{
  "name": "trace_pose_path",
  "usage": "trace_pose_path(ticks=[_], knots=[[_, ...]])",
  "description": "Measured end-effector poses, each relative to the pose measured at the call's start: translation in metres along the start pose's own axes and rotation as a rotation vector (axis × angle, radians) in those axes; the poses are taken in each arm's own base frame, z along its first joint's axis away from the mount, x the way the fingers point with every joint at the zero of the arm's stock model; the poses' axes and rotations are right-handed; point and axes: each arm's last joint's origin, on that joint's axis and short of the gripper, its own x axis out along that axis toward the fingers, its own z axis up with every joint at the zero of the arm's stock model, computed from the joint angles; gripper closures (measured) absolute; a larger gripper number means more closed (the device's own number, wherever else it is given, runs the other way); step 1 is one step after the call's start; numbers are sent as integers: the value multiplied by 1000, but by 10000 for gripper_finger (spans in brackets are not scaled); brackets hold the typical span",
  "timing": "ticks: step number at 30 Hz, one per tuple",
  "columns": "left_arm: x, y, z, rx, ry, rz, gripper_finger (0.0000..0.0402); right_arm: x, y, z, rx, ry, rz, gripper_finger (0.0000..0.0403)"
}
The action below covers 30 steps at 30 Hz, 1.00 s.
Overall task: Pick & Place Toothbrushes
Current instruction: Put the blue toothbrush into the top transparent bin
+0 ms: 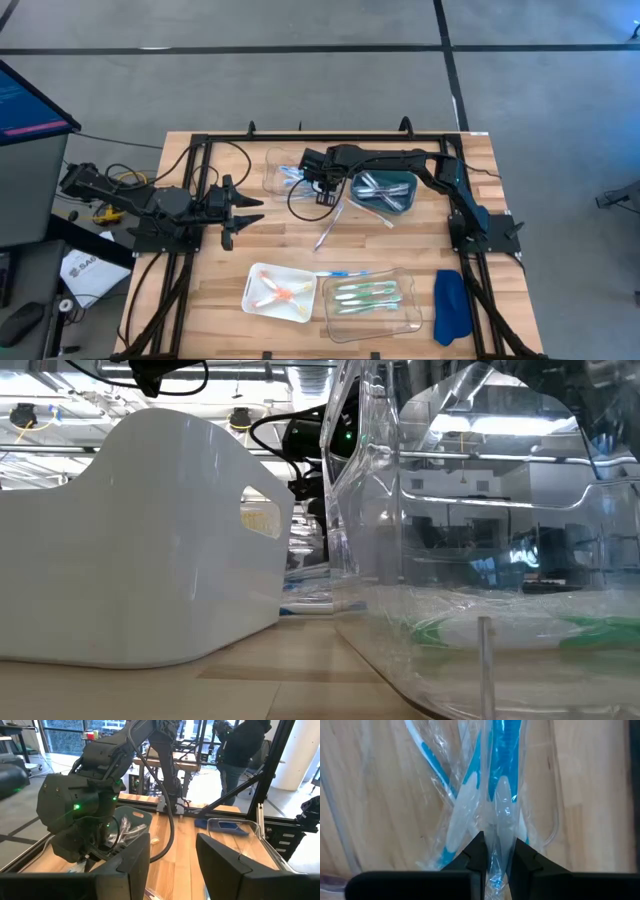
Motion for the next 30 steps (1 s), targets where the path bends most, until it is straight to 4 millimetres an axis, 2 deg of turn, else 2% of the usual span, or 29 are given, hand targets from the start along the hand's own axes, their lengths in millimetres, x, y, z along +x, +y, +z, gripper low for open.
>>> trace_pose_path(ticks=[4, 9, 18, 30], knots=[[0, 0, 0, 0, -1, 0, 248, 0, -1, -2, 75, 23, 5, 363], [0, 0, 0, -1, -2, 0, 248, 11, -3, -5, 153, 62, 51, 363], [0, 0, 0, -1, -2, 0, 248, 29, 0, -5, 142, 101, 99, 359], [0, 0, 0, 5, 0, 0, 248, 20, -4, 5, 119, 45, 64, 345]])
